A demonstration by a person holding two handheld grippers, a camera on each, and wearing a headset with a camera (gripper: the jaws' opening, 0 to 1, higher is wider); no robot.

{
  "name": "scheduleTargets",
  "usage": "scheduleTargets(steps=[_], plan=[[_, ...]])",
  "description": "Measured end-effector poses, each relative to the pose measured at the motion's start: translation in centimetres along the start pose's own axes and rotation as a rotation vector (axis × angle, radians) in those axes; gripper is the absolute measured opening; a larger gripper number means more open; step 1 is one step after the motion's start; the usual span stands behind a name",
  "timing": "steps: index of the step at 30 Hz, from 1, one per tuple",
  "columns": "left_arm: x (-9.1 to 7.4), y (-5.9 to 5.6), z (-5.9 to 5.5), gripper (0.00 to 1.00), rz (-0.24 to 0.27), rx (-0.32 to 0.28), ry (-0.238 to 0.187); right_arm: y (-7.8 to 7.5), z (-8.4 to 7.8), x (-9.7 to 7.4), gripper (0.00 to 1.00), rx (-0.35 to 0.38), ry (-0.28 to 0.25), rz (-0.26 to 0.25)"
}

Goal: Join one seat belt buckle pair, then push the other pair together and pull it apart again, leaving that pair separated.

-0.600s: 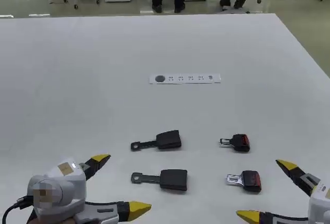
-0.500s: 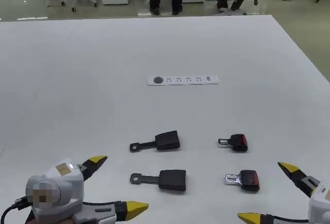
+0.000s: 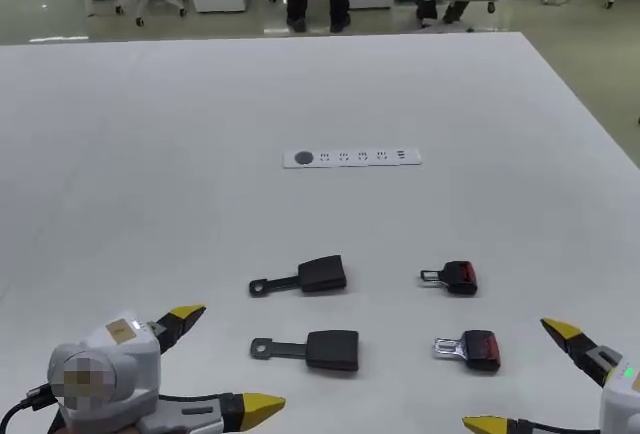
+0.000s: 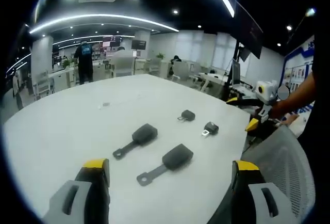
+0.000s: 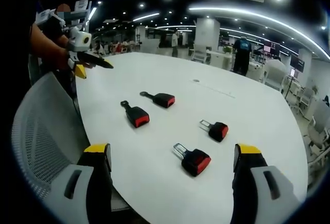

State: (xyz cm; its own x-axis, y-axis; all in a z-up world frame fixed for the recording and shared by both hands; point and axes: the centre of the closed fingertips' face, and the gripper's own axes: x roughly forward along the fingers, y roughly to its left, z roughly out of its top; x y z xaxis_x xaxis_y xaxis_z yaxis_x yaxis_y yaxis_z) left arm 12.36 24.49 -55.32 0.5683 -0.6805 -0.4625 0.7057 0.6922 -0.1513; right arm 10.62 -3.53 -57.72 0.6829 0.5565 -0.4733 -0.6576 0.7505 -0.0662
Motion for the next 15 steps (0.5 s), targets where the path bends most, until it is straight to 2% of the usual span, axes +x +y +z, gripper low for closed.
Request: scheduleTargets(steps=[15], plan=[[0.05,0.12,0.17,1.00,-0.002,0.011,0.001,-0.09,0.16,-0.22,1.00,-0.003,0.000,-0.004]])
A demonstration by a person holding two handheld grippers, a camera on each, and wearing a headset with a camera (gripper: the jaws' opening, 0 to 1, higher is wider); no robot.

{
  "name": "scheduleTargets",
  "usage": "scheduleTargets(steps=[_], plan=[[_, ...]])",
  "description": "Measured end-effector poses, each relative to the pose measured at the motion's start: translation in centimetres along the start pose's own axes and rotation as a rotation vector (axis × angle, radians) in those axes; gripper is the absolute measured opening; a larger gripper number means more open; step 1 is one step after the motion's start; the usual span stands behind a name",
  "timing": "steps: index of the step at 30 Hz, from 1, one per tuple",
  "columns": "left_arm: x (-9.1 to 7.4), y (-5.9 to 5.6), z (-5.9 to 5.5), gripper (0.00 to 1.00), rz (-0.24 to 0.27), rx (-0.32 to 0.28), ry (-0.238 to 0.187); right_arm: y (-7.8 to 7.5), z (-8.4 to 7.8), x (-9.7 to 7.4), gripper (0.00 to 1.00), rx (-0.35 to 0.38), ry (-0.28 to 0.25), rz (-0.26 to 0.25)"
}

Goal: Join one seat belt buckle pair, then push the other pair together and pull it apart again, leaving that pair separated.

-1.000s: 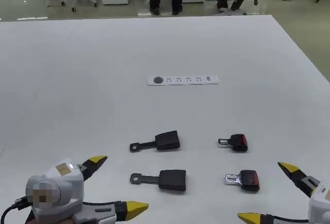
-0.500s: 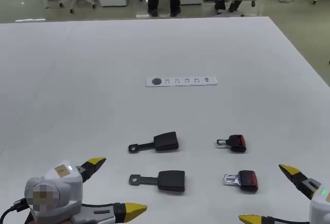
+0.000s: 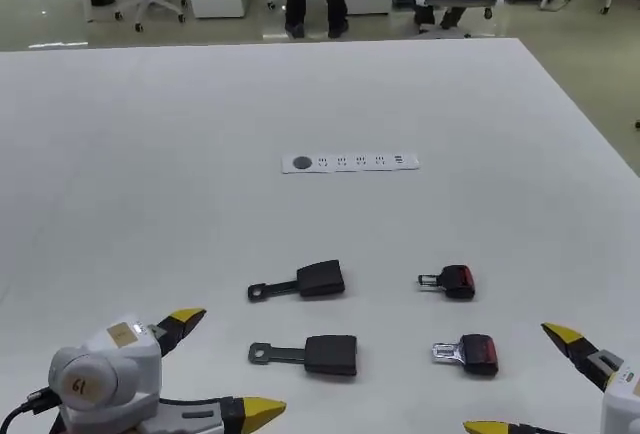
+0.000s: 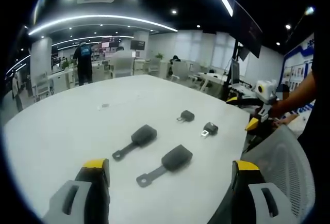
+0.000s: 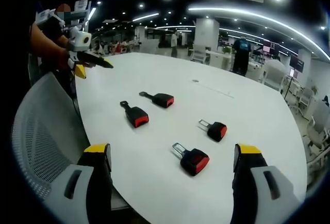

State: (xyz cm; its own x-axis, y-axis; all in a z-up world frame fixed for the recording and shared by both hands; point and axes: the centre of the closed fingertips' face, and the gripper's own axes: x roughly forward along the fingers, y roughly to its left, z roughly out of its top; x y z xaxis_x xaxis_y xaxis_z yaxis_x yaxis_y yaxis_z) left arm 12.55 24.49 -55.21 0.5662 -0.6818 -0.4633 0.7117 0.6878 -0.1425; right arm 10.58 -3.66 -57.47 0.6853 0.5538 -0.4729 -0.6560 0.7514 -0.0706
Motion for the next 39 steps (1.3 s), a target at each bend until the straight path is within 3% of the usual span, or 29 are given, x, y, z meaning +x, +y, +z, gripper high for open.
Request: scheduleTargets(steps=[22,39], plan=[[0.2,0.4,-0.7,1.00,0.005,-0.001,0.005,-0.4,-0.7,-0.1,0.99,0.004,0.011,0.000],[1.3,-0.2,-0.9,1.00,-0.005,0.009,0.027,-1.3,-1.4,0.2,0.97,0.007,0.025,0.018]])
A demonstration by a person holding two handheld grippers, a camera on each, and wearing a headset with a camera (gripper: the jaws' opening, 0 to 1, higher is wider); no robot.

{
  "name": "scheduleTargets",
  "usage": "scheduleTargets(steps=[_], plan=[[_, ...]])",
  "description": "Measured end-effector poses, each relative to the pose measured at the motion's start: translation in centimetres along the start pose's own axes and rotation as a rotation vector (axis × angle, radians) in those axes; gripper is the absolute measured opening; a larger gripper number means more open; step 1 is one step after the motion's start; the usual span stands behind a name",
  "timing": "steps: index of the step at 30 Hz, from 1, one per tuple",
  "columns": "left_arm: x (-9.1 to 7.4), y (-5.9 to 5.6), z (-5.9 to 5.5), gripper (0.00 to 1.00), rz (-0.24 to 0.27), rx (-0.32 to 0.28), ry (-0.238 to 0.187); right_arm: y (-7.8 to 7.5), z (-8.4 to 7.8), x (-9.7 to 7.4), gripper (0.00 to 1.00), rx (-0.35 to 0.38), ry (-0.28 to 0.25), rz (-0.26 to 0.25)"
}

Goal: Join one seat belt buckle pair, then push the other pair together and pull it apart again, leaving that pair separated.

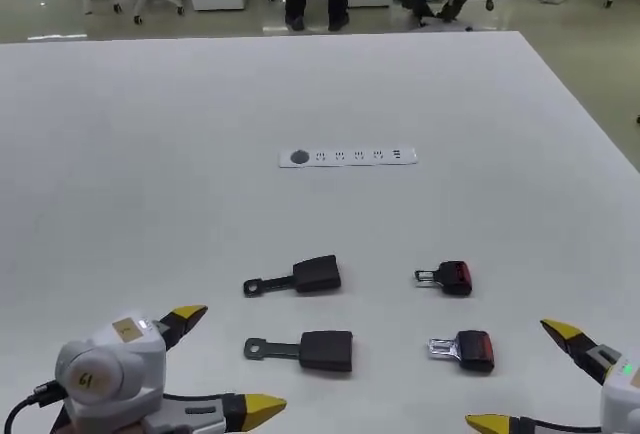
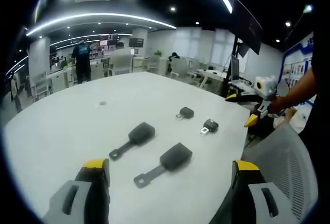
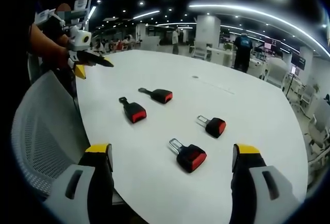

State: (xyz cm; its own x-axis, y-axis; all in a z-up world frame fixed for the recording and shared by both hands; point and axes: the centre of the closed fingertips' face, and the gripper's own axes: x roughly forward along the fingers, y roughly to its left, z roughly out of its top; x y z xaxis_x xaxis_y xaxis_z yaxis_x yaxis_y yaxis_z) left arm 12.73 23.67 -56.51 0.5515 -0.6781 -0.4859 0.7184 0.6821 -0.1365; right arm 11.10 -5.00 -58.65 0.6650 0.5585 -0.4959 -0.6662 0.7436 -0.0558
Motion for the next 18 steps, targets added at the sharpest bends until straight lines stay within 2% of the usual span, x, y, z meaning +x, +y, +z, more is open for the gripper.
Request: scheduleTargets(steps=[12,18], plan=[[1.4,-0.5,0.5,1.00,-0.022,0.009,0.026,-0.8,-0.3,0.9,0.95,-0.002,0.022,0.021],[2.2,-0.3,0.1,0.99,-0.033,0.011,0.043,-1.2,-0.6,1.6,0.95,0.001,0.035,0.036]])
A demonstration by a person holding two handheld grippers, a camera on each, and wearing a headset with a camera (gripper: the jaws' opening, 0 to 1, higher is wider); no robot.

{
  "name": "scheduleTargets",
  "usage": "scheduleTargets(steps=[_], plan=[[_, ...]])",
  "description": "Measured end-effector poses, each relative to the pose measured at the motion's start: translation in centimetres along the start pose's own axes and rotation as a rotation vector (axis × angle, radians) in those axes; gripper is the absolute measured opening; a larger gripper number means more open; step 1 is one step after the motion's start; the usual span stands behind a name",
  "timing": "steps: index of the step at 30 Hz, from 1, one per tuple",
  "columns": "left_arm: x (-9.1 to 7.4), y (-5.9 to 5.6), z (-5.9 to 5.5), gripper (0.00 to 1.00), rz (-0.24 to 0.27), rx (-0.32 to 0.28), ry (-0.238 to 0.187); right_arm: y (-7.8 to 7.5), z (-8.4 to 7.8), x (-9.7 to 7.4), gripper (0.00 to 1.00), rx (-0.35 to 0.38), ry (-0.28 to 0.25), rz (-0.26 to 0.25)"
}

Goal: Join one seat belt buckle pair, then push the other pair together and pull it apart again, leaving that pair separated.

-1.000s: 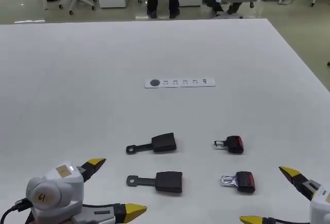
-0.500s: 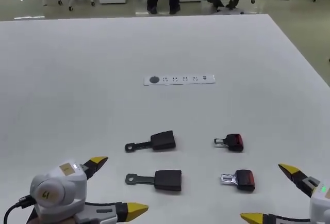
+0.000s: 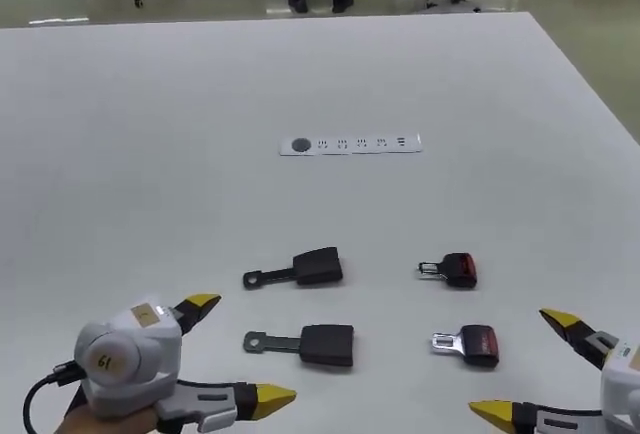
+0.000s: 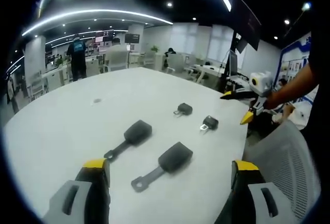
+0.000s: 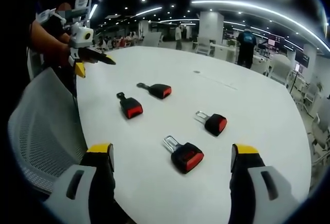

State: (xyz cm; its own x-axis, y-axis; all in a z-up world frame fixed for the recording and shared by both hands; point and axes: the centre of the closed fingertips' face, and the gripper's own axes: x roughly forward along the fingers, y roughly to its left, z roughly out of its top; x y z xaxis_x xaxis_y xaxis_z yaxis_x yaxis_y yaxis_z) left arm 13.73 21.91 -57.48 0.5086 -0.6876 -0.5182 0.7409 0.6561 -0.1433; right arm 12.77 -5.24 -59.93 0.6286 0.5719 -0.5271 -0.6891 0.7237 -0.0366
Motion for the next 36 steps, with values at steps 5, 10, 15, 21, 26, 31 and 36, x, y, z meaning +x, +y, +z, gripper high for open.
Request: scheduleTargets(steps=[5,10,15,21,26,31,36], plan=[[0.7,0.1,-0.3,0.99,-0.013,0.012,0.026,-0.3,-0.2,0.9,0.93,-0.003,0.007,0.022],[1.4,0.7,-0.5,0.98,-0.021,0.014,0.041,-0.8,-0.9,1.8,0.92,-0.008,0.036,0.049],[2.5,1.0,-0.6,0.97,-0.036,0.022,0.060,-1.3,-1.2,2.6,0.91,-0.009,0.046,0.068],[4.2,1.1,-0.5,0.97,-0.056,0.027,0.082,-2.1,-1.8,3.7,0.89,-0.017,0.069,0.092],[5.3,1.1,-0.9,0.94,-0.084,0.032,0.106,-2.7,-2.3,4.4,0.88,-0.022,0.085,0.114],[6.5,1.0,-1.6,0.88,-0.126,0.086,0.145,-3.0,-2.8,5.0,0.86,-0.020,0.104,0.141],[7.7,1.0,-2.2,0.87,-0.150,0.098,0.166,-3.2,-3.4,5.6,0.84,-0.021,0.119,0.174]])
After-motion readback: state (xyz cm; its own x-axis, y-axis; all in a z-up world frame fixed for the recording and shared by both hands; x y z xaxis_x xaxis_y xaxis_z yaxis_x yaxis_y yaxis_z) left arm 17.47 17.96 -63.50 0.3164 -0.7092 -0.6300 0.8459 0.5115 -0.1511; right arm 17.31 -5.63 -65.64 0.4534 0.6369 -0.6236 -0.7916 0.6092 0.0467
